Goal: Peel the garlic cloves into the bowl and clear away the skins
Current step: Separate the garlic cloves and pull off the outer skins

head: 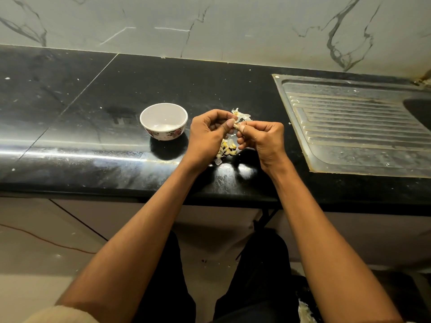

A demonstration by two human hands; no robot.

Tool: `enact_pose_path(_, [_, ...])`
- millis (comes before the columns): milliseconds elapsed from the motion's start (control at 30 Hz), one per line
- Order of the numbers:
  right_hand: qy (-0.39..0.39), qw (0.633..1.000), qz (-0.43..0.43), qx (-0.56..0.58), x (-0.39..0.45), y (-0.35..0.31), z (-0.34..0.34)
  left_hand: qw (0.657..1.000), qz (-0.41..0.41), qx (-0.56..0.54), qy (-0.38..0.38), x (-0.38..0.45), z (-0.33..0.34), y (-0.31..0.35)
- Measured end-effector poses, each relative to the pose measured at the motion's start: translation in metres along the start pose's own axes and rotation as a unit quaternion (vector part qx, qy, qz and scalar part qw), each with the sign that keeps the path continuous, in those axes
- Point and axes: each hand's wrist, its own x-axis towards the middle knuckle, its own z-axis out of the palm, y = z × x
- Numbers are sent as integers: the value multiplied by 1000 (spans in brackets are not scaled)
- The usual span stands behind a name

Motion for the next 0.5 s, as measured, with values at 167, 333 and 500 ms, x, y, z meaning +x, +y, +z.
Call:
enact_pose_path(167, [7, 1000, -5, -1, 1, 1, 1, 1000, -4, 23, -7, -2, -1, 1])
enact_pose_path(333, [11, 999, -31, -31, 2, 4, 1, 1000, -8, 17, -16, -4, 0, 2])
enact_pose_path(500, [3, 997, -45, -59, 2, 5, 1, 1000, -15, 21, 11, 1, 0, -2])
